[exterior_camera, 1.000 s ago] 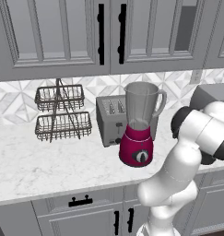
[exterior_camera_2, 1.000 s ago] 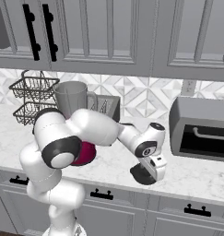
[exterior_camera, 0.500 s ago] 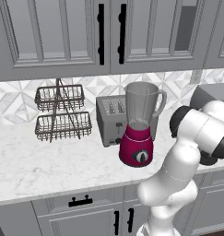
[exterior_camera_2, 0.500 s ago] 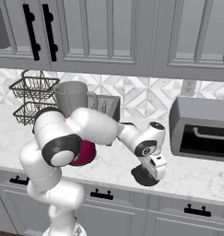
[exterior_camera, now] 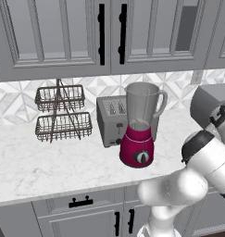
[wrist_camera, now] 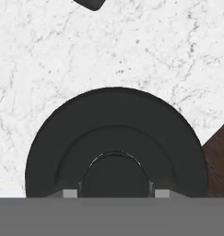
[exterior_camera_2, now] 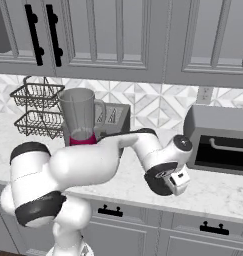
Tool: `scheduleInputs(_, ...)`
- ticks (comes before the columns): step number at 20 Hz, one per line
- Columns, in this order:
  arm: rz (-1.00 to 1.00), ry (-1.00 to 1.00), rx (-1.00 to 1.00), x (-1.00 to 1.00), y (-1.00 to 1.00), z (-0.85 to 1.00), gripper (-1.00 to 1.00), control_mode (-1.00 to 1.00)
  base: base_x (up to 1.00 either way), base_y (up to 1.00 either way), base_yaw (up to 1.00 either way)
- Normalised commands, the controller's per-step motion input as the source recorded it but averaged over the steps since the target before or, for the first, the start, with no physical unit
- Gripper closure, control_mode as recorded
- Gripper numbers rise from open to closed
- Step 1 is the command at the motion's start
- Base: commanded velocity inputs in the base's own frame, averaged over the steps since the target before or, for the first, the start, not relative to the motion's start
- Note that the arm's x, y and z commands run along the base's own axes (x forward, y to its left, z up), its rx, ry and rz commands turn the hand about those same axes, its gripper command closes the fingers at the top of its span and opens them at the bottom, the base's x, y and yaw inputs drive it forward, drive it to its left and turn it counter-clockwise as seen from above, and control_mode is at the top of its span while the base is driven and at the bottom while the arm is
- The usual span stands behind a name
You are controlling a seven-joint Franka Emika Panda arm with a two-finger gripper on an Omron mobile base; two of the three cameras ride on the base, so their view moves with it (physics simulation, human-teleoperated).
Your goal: Close the lid blender by securely placing the lid on top.
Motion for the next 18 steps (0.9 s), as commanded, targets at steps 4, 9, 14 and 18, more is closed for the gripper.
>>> scheduleInputs(4, -0.01, -0.56, 0.0, -0.34, 0.29, 1.0, 1.0, -1.0, 0.0, 0.0, 0.0)
scheduleInputs(9, -0.1, -0.42, 0.0, -0.03, 0.59, 1.0, 1.0, -1.0, 0.0, 0.0, 0.0)
scheduleInputs(14, -0.07, -0.19, 0.0, 0.08, 0.77, 1.0, 1.0, -1.0, 0.0, 0.0, 0.0)
scheduleInputs(18, -0.05, -0.01, 0.0, 0.23, 0.83, 1.0, 1.0, -1.0, 0.0, 0.0, 0.0)
